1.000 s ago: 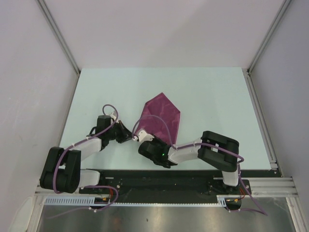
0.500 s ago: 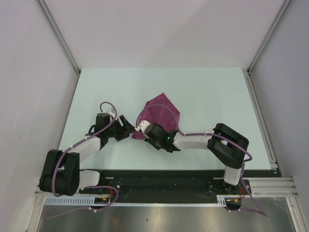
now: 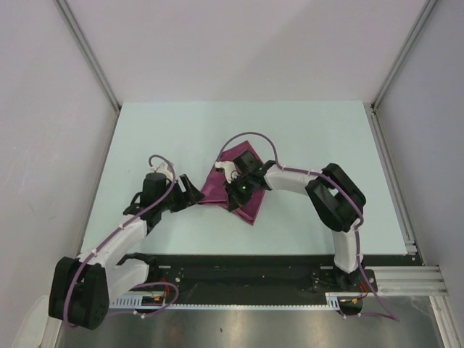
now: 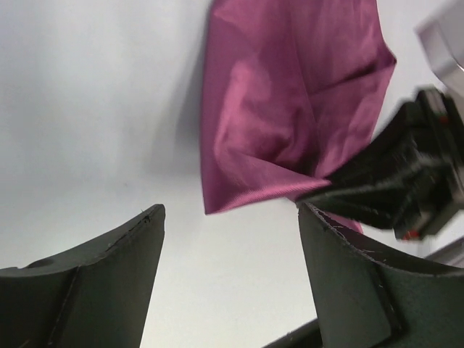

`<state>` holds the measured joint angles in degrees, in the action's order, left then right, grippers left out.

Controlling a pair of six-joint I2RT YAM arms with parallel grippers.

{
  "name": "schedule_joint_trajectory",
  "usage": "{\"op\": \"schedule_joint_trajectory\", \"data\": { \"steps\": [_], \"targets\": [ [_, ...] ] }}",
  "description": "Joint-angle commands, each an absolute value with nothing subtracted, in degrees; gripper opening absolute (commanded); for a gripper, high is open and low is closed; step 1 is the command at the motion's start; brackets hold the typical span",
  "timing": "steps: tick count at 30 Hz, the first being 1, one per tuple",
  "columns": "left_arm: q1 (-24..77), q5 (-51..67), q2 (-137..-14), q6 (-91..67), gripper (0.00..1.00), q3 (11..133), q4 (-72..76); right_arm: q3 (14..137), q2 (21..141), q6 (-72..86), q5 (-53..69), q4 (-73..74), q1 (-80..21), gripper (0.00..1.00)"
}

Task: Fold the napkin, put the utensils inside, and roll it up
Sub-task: Roll the napkin with the utensil

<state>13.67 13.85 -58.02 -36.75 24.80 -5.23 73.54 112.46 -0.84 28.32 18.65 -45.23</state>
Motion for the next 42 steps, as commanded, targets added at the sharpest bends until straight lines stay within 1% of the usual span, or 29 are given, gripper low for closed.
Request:
{"op": "schedule_joint_trajectory", "data": {
  "steps": [1, 3, 8, 11, 18, 21, 30, 42],
  "targets": [
    [17.75, 16.95, -55.99, -35.42, 0.79, 23.38, -7.30, 77.34, 117.41, -0.26, 40.42, 23.38, -43.33, 0.00],
    [19.15, 20.54, -56.33, -35.95, 0.80, 23.12, -6.77, 78.04, 118.73, -0.26, 42.79, 23.90, -42.45, 0.00],
    [21.53, 26.80, -61.25, -35.69, 0.81, 24.95, -6.68, 79.98, 121.81, 1.05, 43.33, 25.49, -41.40, 0.00],
    [23.11, 26.02, -64.24, -36.64, 0.81, 23.83, -4.15, 80.16, 122.34, 1.05, 43.42, 25.75, -41.22, 0.00],
    [23.47, 24.96, -70.31, -40.86, 0.82, 21.27, 15.16, 79.63, 122.78, 1.23, 43.68, 25.58, -41.04, 0.00],
    [23.47, 23.82, -72.50, -41.75, 0.83, 21.97, 19.41, 79.72, 122.96, 1.32, 43.77, 25.58, -41.04, 0.00],
    [23.20, 23.12, -80.06, -42.80, 0.83, 24.43, 26.54, 79.45, 123.31, 1.67, 43.94, 24.88, -41.04, 0.00],
    [20.57, 25.05, -81.29, -45.87, 0.82, 23.38, 33.83, 79.10, 123.40, 2.02, 44.21, 24.70, -40.69, 0.00]
  ]
}}
